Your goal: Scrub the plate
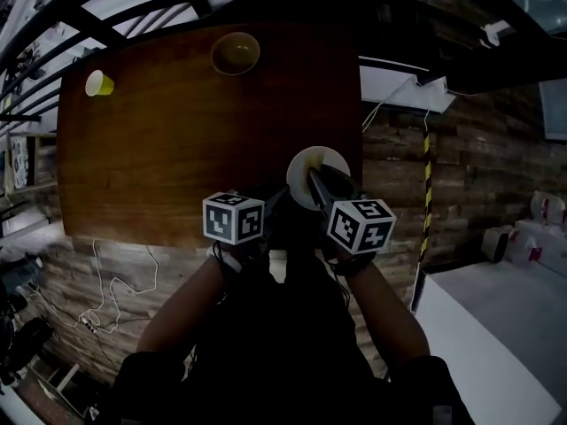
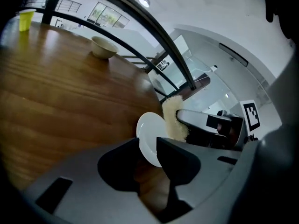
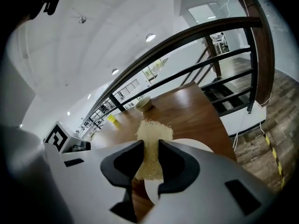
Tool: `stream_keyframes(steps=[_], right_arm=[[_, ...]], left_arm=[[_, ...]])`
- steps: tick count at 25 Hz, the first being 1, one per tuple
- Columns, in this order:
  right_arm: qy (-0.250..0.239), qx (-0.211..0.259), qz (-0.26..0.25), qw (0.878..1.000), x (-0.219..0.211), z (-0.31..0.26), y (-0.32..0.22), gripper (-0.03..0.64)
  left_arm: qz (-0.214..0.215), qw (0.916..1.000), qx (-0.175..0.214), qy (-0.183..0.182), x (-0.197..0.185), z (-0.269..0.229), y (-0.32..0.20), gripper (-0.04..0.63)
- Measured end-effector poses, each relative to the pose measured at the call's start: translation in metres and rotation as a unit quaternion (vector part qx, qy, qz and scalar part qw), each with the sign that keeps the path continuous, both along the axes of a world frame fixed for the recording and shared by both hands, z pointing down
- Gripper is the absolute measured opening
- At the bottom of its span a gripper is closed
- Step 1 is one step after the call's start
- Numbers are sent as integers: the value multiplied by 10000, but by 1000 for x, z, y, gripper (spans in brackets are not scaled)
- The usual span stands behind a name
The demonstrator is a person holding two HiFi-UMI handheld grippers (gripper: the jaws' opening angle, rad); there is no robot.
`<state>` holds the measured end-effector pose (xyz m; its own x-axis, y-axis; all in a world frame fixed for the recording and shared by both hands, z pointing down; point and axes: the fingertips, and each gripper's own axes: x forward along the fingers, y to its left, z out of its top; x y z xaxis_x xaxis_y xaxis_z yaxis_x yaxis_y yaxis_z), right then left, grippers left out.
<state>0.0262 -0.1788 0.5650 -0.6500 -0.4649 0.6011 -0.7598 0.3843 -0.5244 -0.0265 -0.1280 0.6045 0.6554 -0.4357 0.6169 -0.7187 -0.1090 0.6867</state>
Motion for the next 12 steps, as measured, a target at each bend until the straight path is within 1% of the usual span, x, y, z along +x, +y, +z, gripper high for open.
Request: stream_keyframes(steps=[5, 9, 12], right_arm=[[29, -221, -420, 9989, -24, 24, -6, 109], [2, -292, -537, 9981, -35, 30, -8, 109], [-8, -347, -565, 9978, -36, 35, -7, 109]], left_arm=[[-37, 9993, -362, -43, 10, 24, 1, 106], [-109, 9984, -554, 28, 13, 35, 2, 106], [-202, 9975, -669, 86, 16, 39, 4, 104]])
